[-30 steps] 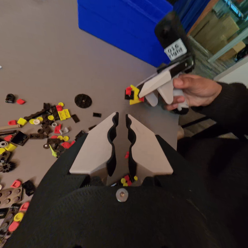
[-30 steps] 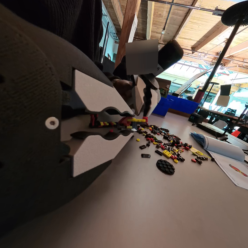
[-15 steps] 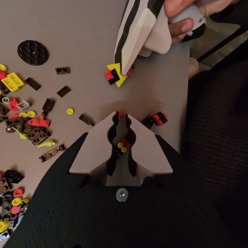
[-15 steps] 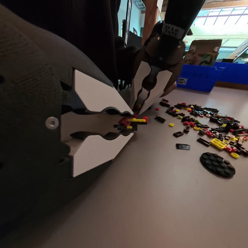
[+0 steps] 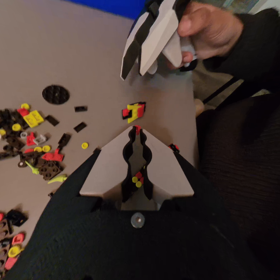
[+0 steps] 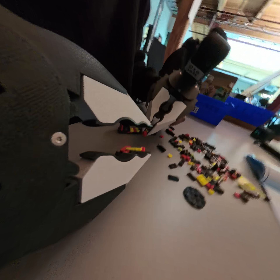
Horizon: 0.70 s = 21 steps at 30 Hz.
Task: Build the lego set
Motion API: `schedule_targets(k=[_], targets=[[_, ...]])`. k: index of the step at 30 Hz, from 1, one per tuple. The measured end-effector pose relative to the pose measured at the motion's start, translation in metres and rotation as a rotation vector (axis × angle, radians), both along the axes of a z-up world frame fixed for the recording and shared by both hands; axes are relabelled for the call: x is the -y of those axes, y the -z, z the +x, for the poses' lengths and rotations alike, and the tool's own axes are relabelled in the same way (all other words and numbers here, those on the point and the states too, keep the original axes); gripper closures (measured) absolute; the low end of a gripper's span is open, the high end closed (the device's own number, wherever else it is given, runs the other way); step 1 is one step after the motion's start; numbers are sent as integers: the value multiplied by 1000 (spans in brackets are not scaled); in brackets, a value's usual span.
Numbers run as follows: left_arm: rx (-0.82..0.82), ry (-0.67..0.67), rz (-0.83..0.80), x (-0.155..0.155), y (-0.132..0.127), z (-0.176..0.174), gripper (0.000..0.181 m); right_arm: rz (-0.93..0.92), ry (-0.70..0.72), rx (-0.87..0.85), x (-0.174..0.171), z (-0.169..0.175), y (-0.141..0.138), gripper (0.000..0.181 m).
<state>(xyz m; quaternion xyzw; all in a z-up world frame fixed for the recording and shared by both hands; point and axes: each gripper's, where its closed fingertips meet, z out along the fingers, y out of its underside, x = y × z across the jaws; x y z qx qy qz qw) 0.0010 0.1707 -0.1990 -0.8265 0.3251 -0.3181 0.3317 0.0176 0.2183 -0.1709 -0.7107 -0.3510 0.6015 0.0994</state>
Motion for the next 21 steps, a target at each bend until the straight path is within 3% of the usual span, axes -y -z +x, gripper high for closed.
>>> schedule_targets(k=[3,8,21], targets=[[66,44,118,2,-20,9,179,112,-125,-96,25,-6,-21,158],[148,56,278,3,-50,15,179,77,-212,-148,50,-12,-29,159],[252,33,426,5,-83,22,179,-318,-206,-339,49,-10,-58,172]])
